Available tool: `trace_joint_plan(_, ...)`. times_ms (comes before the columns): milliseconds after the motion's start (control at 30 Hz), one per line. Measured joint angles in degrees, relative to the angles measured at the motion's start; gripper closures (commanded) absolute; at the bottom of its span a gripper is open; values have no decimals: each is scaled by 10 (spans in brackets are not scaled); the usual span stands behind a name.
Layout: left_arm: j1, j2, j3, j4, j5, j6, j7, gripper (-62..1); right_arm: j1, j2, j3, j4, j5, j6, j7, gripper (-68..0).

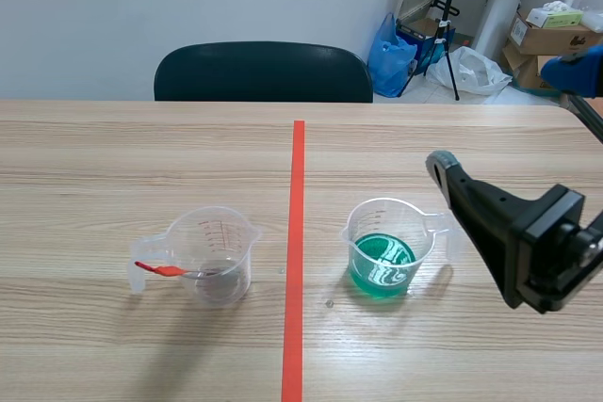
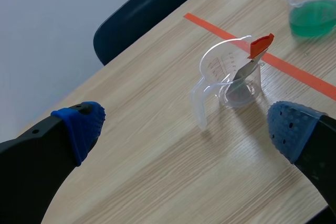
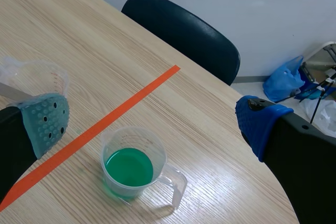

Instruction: Do the redox reaction experiment

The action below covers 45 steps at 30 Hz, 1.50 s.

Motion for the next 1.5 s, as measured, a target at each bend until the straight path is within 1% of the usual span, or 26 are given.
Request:
trace_joint_plan(100, -3, -13, 0, 0, 0, 0, 0, -623, 0, 0, 0, 0, 0, 0, -11, -679)
trace_joint_plan(233, -3, -18, 0, 0, 0, 0, 0, -623, 0, 0, 0, 0, 0, 0, -19, -679)
trace_joint_plan(500, -3, -18, 0, -1, 0, 0, 0, -623, 0, 0, 0, 0, 9, 0, -19, -679)
trace_joint_plan(1500, -3, -18, 0, -1, 0, 0, 0, -623, 0, 0, 0, 0, 9, 0, -17, -679)
